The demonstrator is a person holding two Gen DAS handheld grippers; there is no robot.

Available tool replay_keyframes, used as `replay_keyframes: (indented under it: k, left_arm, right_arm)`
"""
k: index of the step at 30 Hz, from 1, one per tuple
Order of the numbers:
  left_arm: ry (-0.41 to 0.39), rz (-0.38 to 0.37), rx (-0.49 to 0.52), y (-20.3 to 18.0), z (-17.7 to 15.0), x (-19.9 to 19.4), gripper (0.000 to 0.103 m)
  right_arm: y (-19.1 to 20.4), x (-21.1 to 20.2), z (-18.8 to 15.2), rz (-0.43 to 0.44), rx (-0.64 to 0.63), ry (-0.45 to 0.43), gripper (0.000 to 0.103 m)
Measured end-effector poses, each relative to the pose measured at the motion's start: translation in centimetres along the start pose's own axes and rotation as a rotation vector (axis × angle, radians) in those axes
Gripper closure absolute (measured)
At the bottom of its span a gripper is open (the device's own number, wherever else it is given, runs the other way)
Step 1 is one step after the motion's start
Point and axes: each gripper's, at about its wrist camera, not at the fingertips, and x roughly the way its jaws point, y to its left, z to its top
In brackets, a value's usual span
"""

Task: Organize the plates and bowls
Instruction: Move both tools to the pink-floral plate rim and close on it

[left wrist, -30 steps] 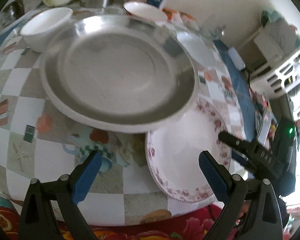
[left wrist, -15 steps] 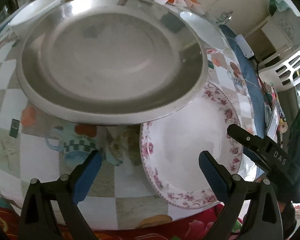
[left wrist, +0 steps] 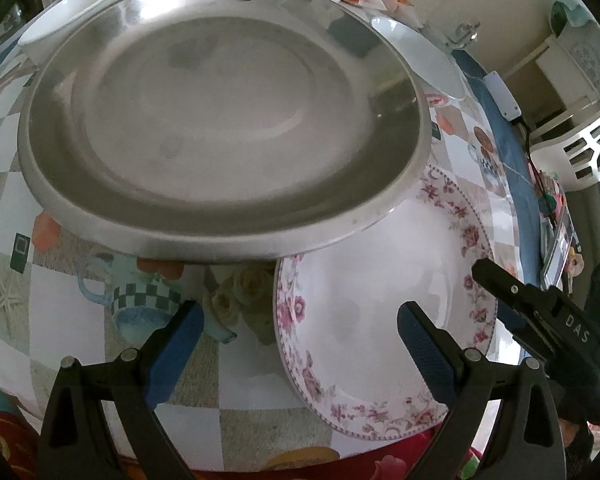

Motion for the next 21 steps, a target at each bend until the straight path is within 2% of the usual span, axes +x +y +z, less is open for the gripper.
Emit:
replay_keyframes:
  k: [3,6,9,10,14,16,17,21]
  left_arm:
    - [-0.006,-0.003,-0.016,0.1,0.4,0.2,0.006]
    - [-0.017,-0.001,-0.022,-0.1,0.8,0.3,0.006]
    - [-0.027,0.008,-0.02,-0.2,0.8,0.4,0.011]
    - [-0.033,0.011,-0.018,-0.3,0.9,0.4,0.017]
    - [-0.043,-0.012,-0.014,-0.3,1.1,0.3,0.046]
    - [-0.038,-0.039,-0.023,-0.2,1.2,0.4,0.053]
    - [-0.034,-0.054,-0.025,-0.2,1.3,0.5,0.062]
    - [-0.029,-0.041,-0.002,-0.7,1.2,0.7,0.068]
  right_arm:
    - [-0.6,0.0,0.1,0.023,0.023,0.003,0.049]
    - [-1.1,0.0,0.2,0.04,0.037,0.001,0.054]
    - [-1.4,0.0,0.2,0.039,0.045,0.0,0.065]
    - [-1.4,0.0,0.2,0.038,0.045,0.002,0.07]
    - [-1.2,0.2,0.2,0.056,0.029,0.013,0.075]
    - [-1.2,0.3,0.3,0.063,0.02,0.018,0.078]
    - [-1.2,0.4,0.3,0.066,0.015,0.021,0.079]
    - [-1.2,0.4,0.4,0.063,0.003,0.025,0.081]
